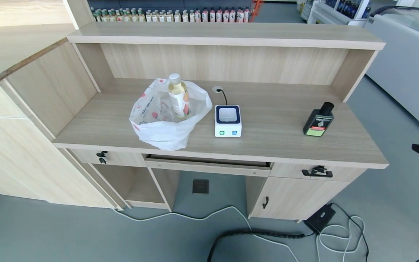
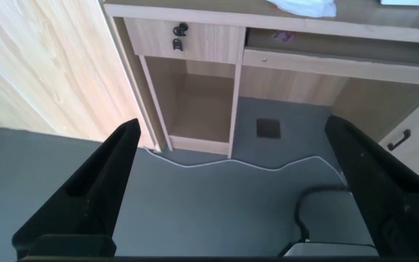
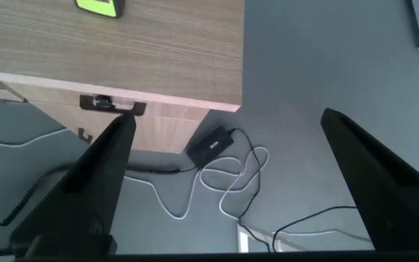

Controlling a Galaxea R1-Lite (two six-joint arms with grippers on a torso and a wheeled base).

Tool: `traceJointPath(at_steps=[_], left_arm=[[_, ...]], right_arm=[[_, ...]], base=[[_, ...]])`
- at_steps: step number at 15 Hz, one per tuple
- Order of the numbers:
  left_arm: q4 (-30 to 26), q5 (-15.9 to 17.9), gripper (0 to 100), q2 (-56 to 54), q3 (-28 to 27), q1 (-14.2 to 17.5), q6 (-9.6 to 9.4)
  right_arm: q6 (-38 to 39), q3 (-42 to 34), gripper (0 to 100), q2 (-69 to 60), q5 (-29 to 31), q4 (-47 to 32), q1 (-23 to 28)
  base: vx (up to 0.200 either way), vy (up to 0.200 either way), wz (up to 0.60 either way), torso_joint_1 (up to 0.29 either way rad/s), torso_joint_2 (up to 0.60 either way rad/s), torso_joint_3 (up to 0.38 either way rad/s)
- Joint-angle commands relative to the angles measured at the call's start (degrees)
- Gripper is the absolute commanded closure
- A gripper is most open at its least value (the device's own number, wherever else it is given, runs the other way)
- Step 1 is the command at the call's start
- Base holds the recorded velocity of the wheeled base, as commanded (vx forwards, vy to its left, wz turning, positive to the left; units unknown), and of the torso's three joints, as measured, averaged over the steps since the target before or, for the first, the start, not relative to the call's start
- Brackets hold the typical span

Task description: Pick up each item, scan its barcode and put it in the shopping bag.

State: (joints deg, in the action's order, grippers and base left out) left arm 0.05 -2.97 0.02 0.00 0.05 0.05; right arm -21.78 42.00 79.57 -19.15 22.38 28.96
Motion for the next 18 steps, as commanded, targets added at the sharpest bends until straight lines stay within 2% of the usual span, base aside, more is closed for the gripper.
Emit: traceJointPath(at_steps=[1,3,7,10,12,18], left_arm=[[0.04,-0.01,0,-0.02,0.00,0.04,0.13],[-0.05,-0.01,0,-0.02,0.00,0.04,-0.05],[-0.05,0.07,0,0.33,0.00,0.04,-0.14],[0.04,-0.01,0,-0.02,0.00,0.04,0.04],[0.04,-0.01,0,-0.02,0.00,0.04,0.30],[0.04,-0.01,0,-0.02,0.00,0.04,0.21]], right_arm=[[-0.01,3.88,0,5.33,-0.01,-0.06,-0.49],[-0.01,8.19,0,9.29,-0.01,-0.06,-0.66],[0.25,13.99,0,13.68,-0.10,-0.23,-2.07],[-0.01,14.17,0,15.62,-0.18,-0.41,-4.36],[-0.10,13.90,0,16.23,-0.18,-0.41,-6.03],[-0.19,12.14,0,15.18,-0.36,-1.64,-16.40]], base=[[0.000,0.000,0.00,0.000,0.00,0.000],[0.000,0.000,0.00,0.000,0.00,0.000],[0.200,-0.200,0.00,0.005,0.00,0.004],[0.200,-0.200,0.00,0.012,0.00,0.001],[0.000,0.000,0.00,0.000,0.00,0.000],[0.000,0.000,0.00,0.000,0.00,0.000]])
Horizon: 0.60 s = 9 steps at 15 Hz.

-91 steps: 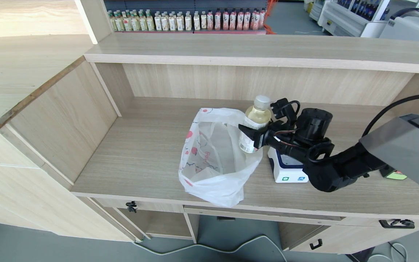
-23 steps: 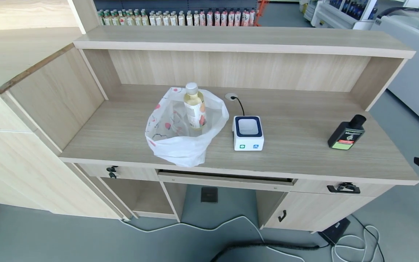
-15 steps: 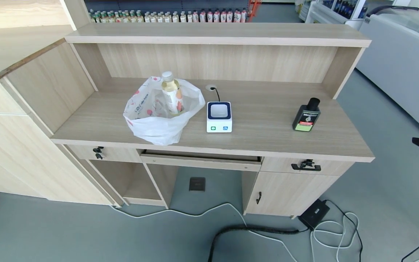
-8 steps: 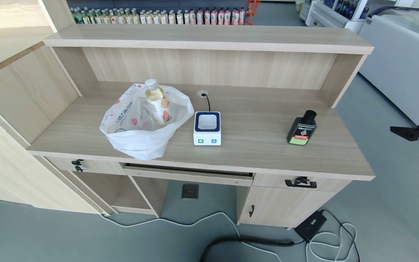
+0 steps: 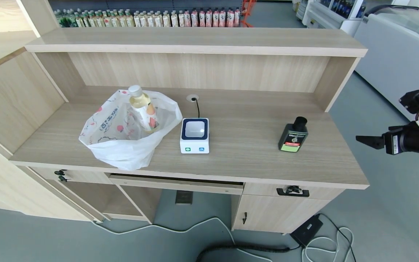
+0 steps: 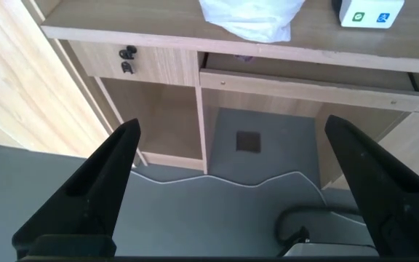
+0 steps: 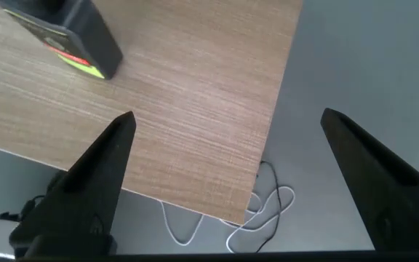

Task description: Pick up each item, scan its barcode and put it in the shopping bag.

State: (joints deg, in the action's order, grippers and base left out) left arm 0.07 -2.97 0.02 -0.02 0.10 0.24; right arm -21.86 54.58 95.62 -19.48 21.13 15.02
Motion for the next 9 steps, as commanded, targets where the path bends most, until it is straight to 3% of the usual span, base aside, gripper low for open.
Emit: traceJointPath(at_steps=[1,3,4,9], left_arm=[[0.01,-0.01,0,-0.02,0.02,-0.01,0.02],[0.01,-0.01,0,-0.02,0.02,-0.01,0.02],[0.01,-0.01,0,-0.02,0.02,-0.01,0.02],[0.01,-0.01,0,-0.02,0.02,-0.01,0.02]], right_arm=[[-0.11,-0.70,0,-1.84,-0.03,-1.61,-3.51],[-3.63,-1.93,0,-3.51,0.06,-5.22,-5.53],[-9.78,-1.93,0,-2.63,-0.29,-5.13,-5.18],[-14.27,-1.14,0,1.23,-1.61,-1.26,-6.84]], base=[[0.000,0.000,0.00,0.000,0.00,0.000],[0.000,0.000,0.00,0.000,0.00,0.000],[0.000,0.000,0.00,0.000,0.00,0.000],[0.000,0.000,0.00,0.000,0.00,0.000]])
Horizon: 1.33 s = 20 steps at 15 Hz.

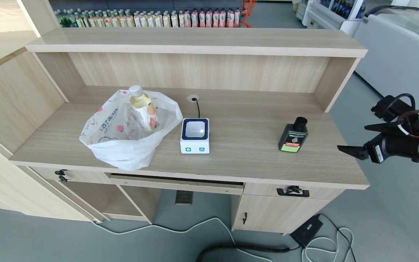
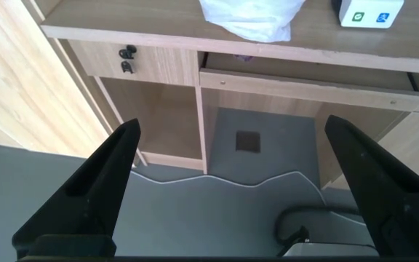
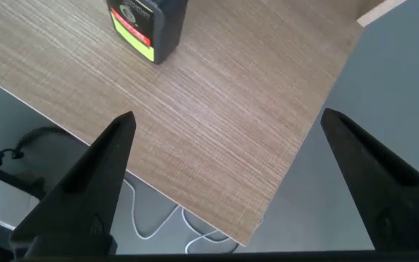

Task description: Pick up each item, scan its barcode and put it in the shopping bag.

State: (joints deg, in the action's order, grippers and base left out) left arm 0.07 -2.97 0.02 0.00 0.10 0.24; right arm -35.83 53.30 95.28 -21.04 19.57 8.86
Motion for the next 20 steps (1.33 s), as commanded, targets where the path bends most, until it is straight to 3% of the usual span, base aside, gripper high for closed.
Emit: traceJointPath(at_steps=[1,15,16,20], left_arm=[[0.01,-0.01,0,-0.02,0.00,-0.01,0.02],[0.01,-0.01,0,-0.02,0.00,-0.01,0.02],[0.01,-0.01,0,-0.02,0.00,-0.01,0.02],[0.01,-0.01,0,-0.02,0.00,-0.01,0.02]], right_arm=[[-1.61,1.02,0,2.45,-0.05,0.39,-1.30],[-5.57,6.91,0,12.03,-2.60,3.64,-6.31],[-5.57,7.26,100,12.30,-2.60,3.64,-6.40],[-5.66,8.40,100,13.26,-2.60,3.81,-7.02]], base=[[0.000,0.000,0.00,0.000,0.00,0.000],[0.000,0.000,0.00,0.000,0.00,0.000],[0.000,0.000,0.00,0.000,0.00,0.000],[0.000,0.000,0.00,0.000,0.00,0.000]])
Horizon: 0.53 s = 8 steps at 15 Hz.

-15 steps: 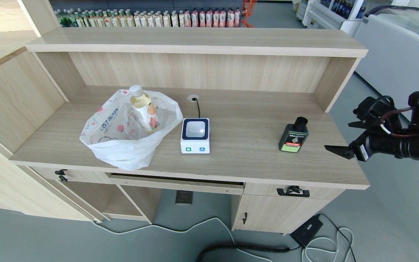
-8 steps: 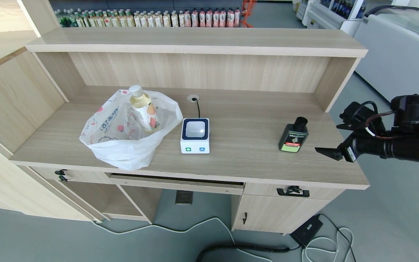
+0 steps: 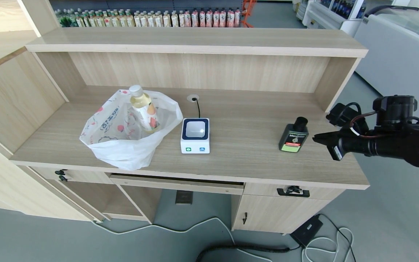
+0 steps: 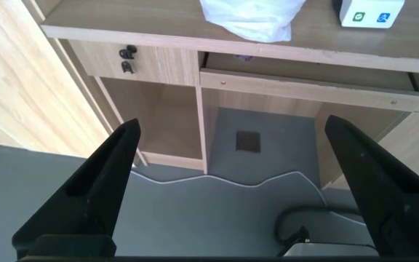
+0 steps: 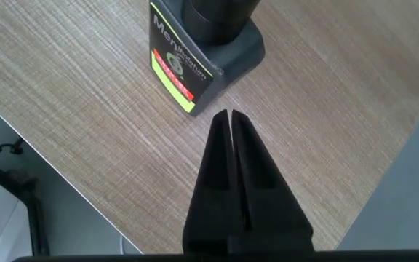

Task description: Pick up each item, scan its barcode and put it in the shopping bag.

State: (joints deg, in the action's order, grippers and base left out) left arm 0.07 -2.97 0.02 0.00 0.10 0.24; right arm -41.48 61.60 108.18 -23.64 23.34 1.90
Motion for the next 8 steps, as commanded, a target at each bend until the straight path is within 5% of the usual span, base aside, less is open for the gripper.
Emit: traceJointPath(at_steps=[1,8], left_arm=[[0.01,-0.01,0,-0.02,0.00,-0.01,0.02],[0.01,-0.01,0,-0.02,0.00,-0.01,0.02]], right_arm=[[0.09,0.10,100,0.19,-0.01,0.12,-0.06],[-0.53,-5.52,100,-8.69,-1.59,2.49,0.30]], base=[[0.000,0.000,0.00,0.000,0.00,0.000],[0.000,0.000,0.00,0.000,0.00,0.000]])
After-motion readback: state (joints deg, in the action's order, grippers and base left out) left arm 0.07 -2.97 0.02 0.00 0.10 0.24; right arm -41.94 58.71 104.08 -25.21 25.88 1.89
